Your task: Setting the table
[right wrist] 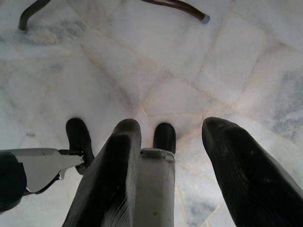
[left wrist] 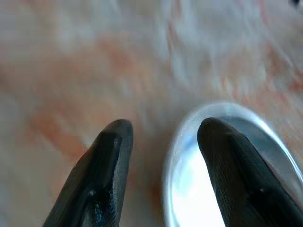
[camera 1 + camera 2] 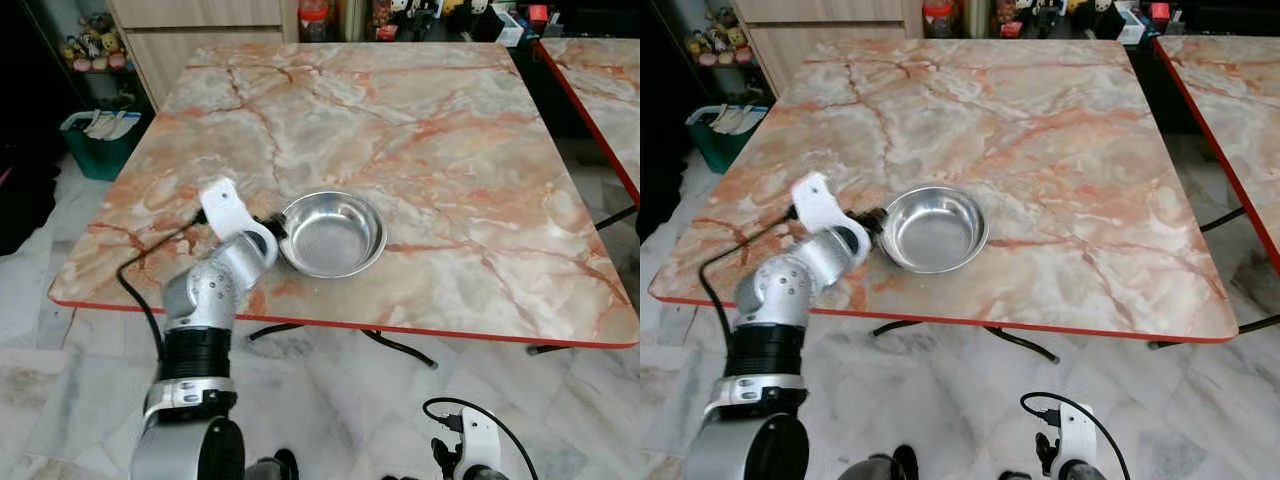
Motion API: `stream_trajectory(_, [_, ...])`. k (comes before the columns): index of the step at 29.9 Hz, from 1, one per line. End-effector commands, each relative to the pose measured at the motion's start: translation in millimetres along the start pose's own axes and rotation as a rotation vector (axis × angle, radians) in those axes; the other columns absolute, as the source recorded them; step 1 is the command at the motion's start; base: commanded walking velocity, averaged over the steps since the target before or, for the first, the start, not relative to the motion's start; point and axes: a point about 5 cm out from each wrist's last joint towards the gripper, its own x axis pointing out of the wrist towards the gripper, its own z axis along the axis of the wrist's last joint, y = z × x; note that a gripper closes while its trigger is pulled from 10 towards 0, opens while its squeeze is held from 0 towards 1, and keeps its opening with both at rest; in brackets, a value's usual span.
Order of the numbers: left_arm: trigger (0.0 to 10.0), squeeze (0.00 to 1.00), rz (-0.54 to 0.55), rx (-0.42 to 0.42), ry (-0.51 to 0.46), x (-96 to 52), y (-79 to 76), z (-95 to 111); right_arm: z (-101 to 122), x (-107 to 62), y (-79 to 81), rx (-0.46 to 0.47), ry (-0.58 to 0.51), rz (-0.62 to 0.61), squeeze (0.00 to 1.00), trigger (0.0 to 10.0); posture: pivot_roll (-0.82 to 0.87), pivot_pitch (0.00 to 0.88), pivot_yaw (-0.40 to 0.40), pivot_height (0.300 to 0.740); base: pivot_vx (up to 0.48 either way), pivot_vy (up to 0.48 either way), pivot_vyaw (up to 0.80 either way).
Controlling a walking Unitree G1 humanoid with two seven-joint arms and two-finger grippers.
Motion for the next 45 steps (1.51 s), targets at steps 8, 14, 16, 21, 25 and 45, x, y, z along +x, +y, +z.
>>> stream_trajectory(8, [10.0,0.0,0.374,0.429,-0.435,-24.8,100.7,65.1,-10.0,-1.9,0.0,-0.005,0.028,0.001,0.0,10.0,0.06,0.12,0.042,0.74,0.0,0.0,0.0])
stream_trajectory(14, [10.0,0.0,0.645,0.579,-0.402,-41.3,164.0,65.9,-10.2,-1.9,-0.2,-0.005,0.028,0.0,0.0,10.0,0.06,0.126,0.042,0.74,0.0,0.0,0.0])
stream_trajectory(16, [10.0,0.0,0.739,0.612,-0.355,-47.2,185.8,58.9,-10.0,-1.8,-0.1,-0.005,0.028,0.0,0.0,10.0,0.06,0.128,0.043,0.74,0.0,0.0,0.0])
stream_trajectory(21, [10.0,0.0,0.887,0.677,-0.199,-61.7,237.1,30.3,-9.9,-1.8,0.1,-0.002,0.027,-0.001,0.0,10.0,0.07,0.133,0.043,0.74,0.0,0.0,0.0])
stream_trajectory(25, [10.0,0.0,0.912,0.724,-0.031,-68.6,264.5,-2.5,-9.5,-1.7,0.1,-0.001,0.027,-0.002,0.0,10.0,0.07,0.135,0.042,0.74,0.0,0.0,0.0])
stream_trajectory(45, [10.0,0.0,0.343,0.621,0.468,-56.7,231.8,-165.1,-6.9,-1.2,-0.4,-0.009,0.024,-0.002,0.0,10.0,0.06,0.155,0.03,0.74,0.0,0.0,0.0])
